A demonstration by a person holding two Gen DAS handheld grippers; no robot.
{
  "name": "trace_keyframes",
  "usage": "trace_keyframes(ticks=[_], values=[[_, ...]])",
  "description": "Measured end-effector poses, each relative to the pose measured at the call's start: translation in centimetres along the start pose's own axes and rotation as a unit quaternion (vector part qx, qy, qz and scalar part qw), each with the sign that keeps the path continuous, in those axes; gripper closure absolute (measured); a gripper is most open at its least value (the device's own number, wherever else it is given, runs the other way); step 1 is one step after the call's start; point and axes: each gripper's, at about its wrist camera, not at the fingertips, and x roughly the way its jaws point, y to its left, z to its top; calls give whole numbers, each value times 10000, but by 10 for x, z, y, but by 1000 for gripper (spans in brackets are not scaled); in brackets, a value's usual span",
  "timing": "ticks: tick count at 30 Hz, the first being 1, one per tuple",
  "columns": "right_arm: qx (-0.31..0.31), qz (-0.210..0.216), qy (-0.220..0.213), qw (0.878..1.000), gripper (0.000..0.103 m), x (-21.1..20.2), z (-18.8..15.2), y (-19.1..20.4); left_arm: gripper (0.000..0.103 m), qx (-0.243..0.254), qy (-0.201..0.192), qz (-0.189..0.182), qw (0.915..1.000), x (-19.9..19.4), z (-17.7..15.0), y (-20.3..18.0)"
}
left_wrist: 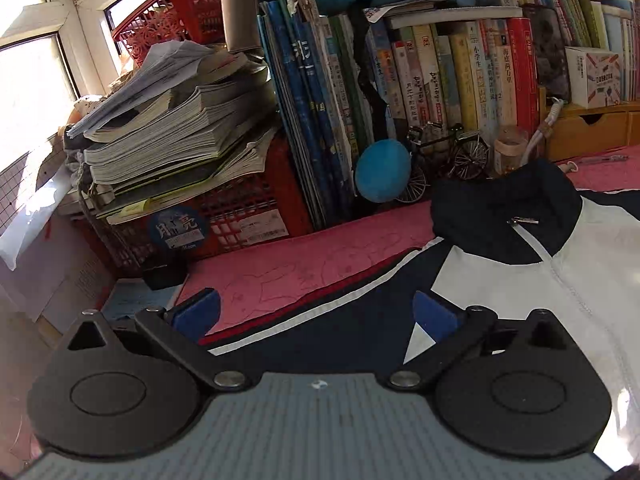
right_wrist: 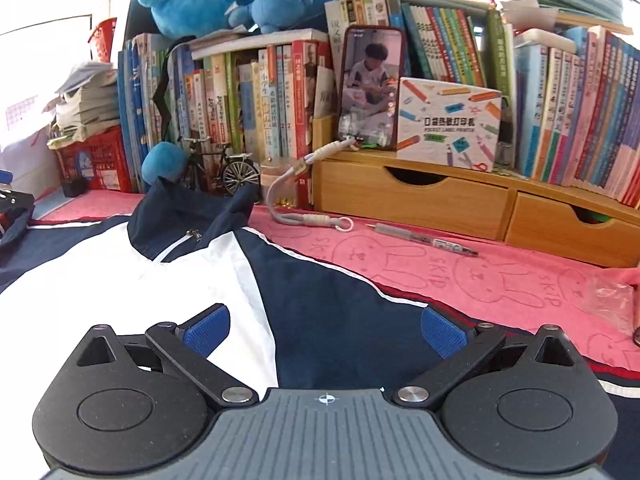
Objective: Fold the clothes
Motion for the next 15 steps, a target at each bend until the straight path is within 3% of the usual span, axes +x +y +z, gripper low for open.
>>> trace_keyframes(ticks=[3, 6, 8, 12, 15], values=[[348, -172, 237, 9990, 0, 40, 9, -4, 0, 202, 95, -89, 9997, 27, -2, -18], [714, -5, 323, 9969, 0, 66, 10, -15, 0, -165, 335, -575, 9976, 58, -6, -16], [853, 117, 361, 9956, 0, 78, 8, -21, 0, -428, 497, -660, 9957, 75, -8, -13], [598, 262, 368, 9972, 0, 94, 6, -16, 0, -747, 843, -684, 9913, 103, -13, -7], [227, 338, 404, 9984, 0, 102, 8, -7, 0, -1060, 816, -893, 9870, 112, -16, 1]])
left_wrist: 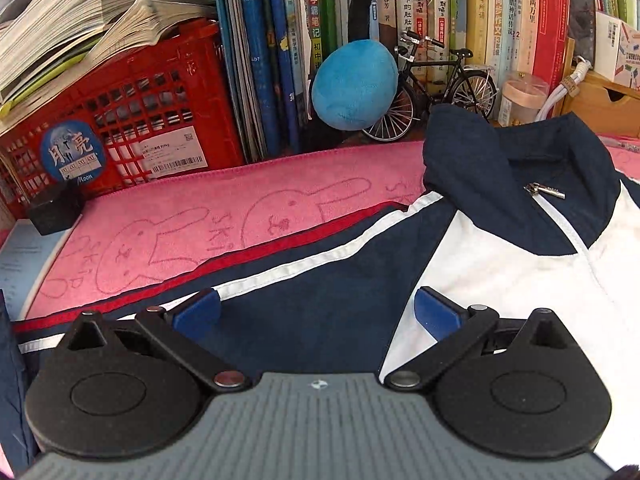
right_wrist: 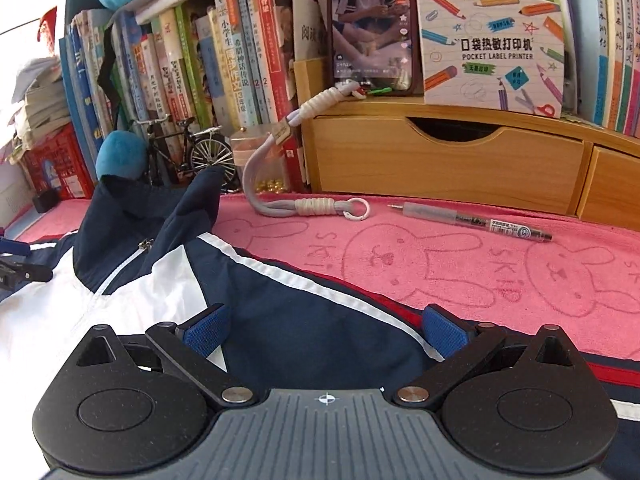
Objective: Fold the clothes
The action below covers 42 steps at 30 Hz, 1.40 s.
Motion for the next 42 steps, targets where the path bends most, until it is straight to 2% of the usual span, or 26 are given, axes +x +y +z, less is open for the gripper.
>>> trace_keyframes(ticks=[2, 5, 7, 10, 11, 14, 16, 19, 21, 22, 23, 24, 25, 26, 27, 28, 29, 30, 32, 34, 35, 36, 39, 40, 41, 42], values=[[-354, 31, 85, 9993, 0, 6, 2, 9, 0, -195, 37, -145, 9997, 6, 3, 7], [-812, 134, 178, 9965, 0, 14, 7, 21, 0, -7, 69, -131, 9999, 9, 11, 3], [-867, 237, 209, 9957, 0, 18, 11, 21, 0, 195, 69, -96, 9997, 12, 18, -1], [-874, 314, 257, 9953, 0, 25, 17, 21, 0, 344, -59, 171, 9992, 15, 27, -6], [-886, 339, 273, 9951, 0, 26, 18, 21, 0, 445, -160, 162, 9987, 14, 30, -8], [-992, 470, 295, 9935, 0, 25, 18, 18, 0, 1018, -369, -182, 9940, 10, 28, -17], [-1069, 606, 296, 9920, 0, 24, 17, 14, 0, 1585, -448, -157, 9862, 12, 24, -26], [-1130, 691, 296, 9907, 0, 23, 16, 13, 0, 1565, -435, -334, 9862, 15, 27, -23], [-1159, 697, 247, 9905, 5, 19, 14, 16, 0, 1136, -275, -517, 9918, 21, 31, -16], [-1173, 701, 220, 9904, 16, 16, 14, 17, 0, 896, -209, -580, 9941, 23, 33, -12], [-1191, 667, 166, 9905, 32, 12, 12, 20, 0, 654, -142, -643, 9957, 26, 34, -9], [-1181, 615, 125, 9910, 43, 8, 11, 21, 0, 503, -207, -610, 9967, 26, 32, -9], [-1165, 562, 87, 9916, 60, 4, 10, 23, 6, 488, -343, -566, 9966, 24, 28, -12], [-1150, 540, 80, 9919, 76, 1, 9, 25, 23, 543, -433, -575, 9959, 21, 26, -17], [-1219, 408, 53, 9917, 85, -3, 7, 28, 36, 609, -507, -597, 9951, 17, 25, -22], [-1301, 255, 21, 9912, 92, -7, 6, 32, 60, 650, -522, -602, 9947, 14, 25, -28], [-1373, 98, -17, 9905, 93, -9, 5, 34, 79, 726, -517, -586, 9943, 13, 27, -36], [-1442, -61, -56, 9895, 94, -10, 4, 36, 89, 845, -546, -537, 9935, 10, 28, -46], [-1557, -498, -183, 9864, 96, -13, 5, 37, 95, 1087, -679, -405, 9909, 4, 29, -62], [-1642, -1014, -299, 9807, 98, -16, 8, 31, 96, 1245, -855, -258, 9882, -1, 31, -75], [-1588, -1406, -355, 9766, 101, -16, 11, 24, 96, 1253, -863, -188, 9882, 0, 34, -77], [-1455, -1618, -343, 9754, 101, -16, 15, 13, 96, 1244, -840, -110, 9886, 3, 36, -79], [-268, -1175, -183, 9925, 100, -26, 24, -39, 95, 1025, -499, 523, 9921, 30, 42, -79], [-32, -924, -185, 9955, 97, -33, 23, -49, 95, 963, -440, 719, 9918, 37, 42, -78], [186, -663, -185, 9975, 90, -40, 22, -59, 96, 863, -446, 741, 9925, 37, 41, -74], [330, -398, -168, 9985, 85, -49, 20, -66, 96, 729, -444, 571, 9947, 34, 41, -69]])
